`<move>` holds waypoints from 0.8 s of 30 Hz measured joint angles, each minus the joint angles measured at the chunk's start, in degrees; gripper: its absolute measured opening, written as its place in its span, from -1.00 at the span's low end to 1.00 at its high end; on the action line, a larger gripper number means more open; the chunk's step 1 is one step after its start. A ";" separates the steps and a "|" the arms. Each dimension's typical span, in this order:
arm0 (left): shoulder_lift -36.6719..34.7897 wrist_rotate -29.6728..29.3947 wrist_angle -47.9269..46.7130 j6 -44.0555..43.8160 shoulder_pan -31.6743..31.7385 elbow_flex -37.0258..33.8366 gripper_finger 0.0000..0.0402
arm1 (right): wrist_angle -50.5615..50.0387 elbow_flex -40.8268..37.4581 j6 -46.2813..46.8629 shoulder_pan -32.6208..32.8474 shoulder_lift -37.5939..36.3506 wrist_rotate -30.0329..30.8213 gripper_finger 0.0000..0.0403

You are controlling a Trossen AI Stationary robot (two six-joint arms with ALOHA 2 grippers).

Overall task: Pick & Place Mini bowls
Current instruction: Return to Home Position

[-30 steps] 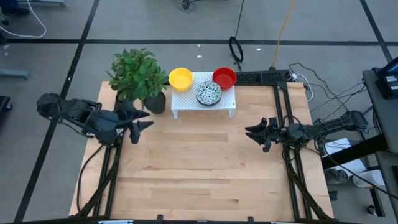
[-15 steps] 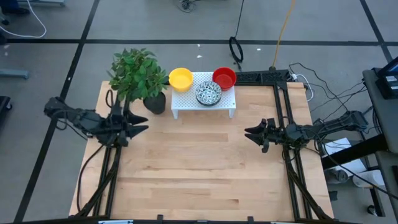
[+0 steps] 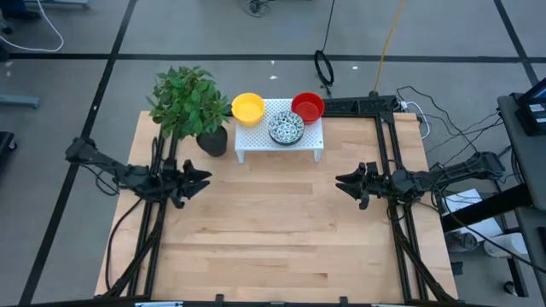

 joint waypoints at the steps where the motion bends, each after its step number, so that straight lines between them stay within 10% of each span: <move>1: 0.00 0.00 1.77 -0.19 0.00 -1.14 0.02 | -0.02 0.00 0.00 0.00 0.00 0.00 -0.24; 24: 0.11 -0.09 -3.92 -0.25 0.00 -2.24 0.03 | 0.04 0.00 0.00 -0.01 -0.02 -0.22 -0.24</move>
